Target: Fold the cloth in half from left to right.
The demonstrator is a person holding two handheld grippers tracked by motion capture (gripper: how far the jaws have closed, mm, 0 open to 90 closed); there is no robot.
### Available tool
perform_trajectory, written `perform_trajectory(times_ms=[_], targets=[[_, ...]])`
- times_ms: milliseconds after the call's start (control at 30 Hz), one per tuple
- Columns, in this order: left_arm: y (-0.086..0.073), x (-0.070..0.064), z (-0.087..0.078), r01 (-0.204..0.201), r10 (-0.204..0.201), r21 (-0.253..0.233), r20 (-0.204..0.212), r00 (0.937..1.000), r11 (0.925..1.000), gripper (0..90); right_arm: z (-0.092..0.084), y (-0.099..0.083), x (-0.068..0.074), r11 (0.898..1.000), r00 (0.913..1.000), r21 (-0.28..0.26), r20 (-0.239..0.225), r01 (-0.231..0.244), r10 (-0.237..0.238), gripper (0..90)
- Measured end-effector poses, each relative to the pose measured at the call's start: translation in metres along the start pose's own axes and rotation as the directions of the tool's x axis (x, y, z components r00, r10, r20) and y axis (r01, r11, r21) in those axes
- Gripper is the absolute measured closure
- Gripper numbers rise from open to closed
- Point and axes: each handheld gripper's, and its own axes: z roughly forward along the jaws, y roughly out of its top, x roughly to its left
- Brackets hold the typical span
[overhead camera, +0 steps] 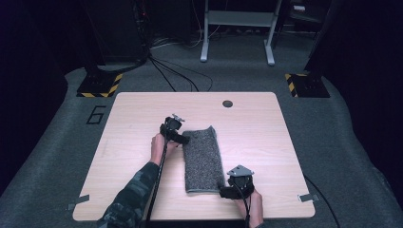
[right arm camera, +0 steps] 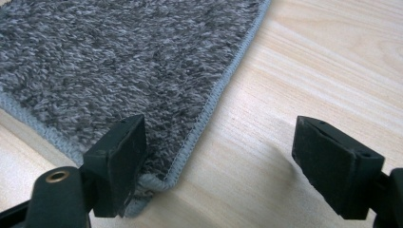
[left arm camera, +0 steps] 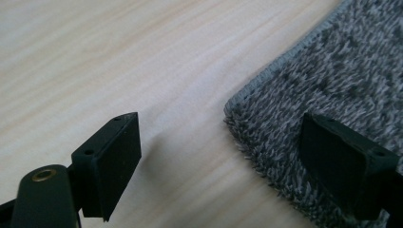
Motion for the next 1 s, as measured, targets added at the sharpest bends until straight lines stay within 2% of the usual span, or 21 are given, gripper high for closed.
perform_trajectory(times_ms=[133,200,233,267,333,433,500,600,667,700,767,867,1000], targets=[[0.005,0.003,0.004,-0.015,0.015,-0.002,-0.040,0.9991,0.9999,13.5,0.003,0.000,-0.002,1.000,1.0000,-0.003,0.001,0.000,0.000,15.8],[0.008,0.005,0.006,-0.012,0.012,-0.005,-0.050,0.9987,0.9999,12.7,0.007,0.002,-0.004,1.000,0.9998,-0.006,-0.018,-0.010,0.010,14.9],[0.008,0.006,0.006,-0.008,0.008,-0.006,-0.051,0.9987,0.9999,12.7,0.008,0.003,-0.004,1.000,0.9994,-0.006,-0.020,-0.027,0.027,15.0],[0.009,0.007,0.007,-0.005,0.005,-0.004,-0.051,0.9987,1.0000,12.5,0.009,0.004,-0.004,1.000,0.9996,-0.012,-0.015,-0.023,0.022,14.9],[0.008,0.008,0.005,0.014,-0.015,-0.007,-0.045,0.9989,0.9999,11.8,0.010,0.005,-0.004,1.000,0.9998,-0.006,-0.017,-0.012,0.012,14.9],[0.003,0.010,-0.006,0.042,-0.042,-0.021,0.010,0.9991,0.9989,10.9,0.010,0.005,-0.003,1.000,0.9999,-0.014,-0.012,-0.006,0.006,14.9],[-0.001,0.007,-0.014,0.052,-0.050,-0.045,0.034,0.9982,0.9976,10.9,0.010,0.004,-0.003,1.000,0.9996,-0.015,-0.014,-0.024,0.024,14.9],[-0.009,-0.005,-0.031,0.015,-0.012,-0.060,0.056,0.9984,0.9981,10.9,0.010,0.004,-0.003,1.000,0.9999,-0.012,-0.011,-0.011,0.011,14.9],[-0.017,-0.012,-0.042,-0.006,0.011,-0.058,0.085,0.9963,0.9983,10.9,0.010,0.004,-0.003,1.000,0.9999,-0.016,-0.009,-0.005,0.005,14.9],[-0.021,-0.017,-0.047,-0.020,0.026,-0.060,0.091,0.9956,0.9980,11.0,0.010,0.004,-0.001,1.000,0.9998,-0.018,-0.006,-0.021,0.021,14.9],[-0.031,-0.025,-0.053,-0.034,0.039,-0.055,0.102,0.9940,0.9979,11.2,0.010,0.004,0.000,0.999,0.9997,-0.025,0.004,-0.023,0.023,15.0],[-0.055,-0.042,-0.064,-0.053,0.060,-0.053,0.134,0.9892,0.9971,11.2,0.010,0.003,-0.001,1.000,1.0000,-0.021,-0.001,-0.010,0.010,15.0],[-0.080,-0.060,-0.076,-0.089,0.097,-0.059,0.159,0.9824,0.9943,11.1,0.009,0.003,0.000,1.000,1.0000,-0.023,0.002,-0.007,0.007,15.2]])
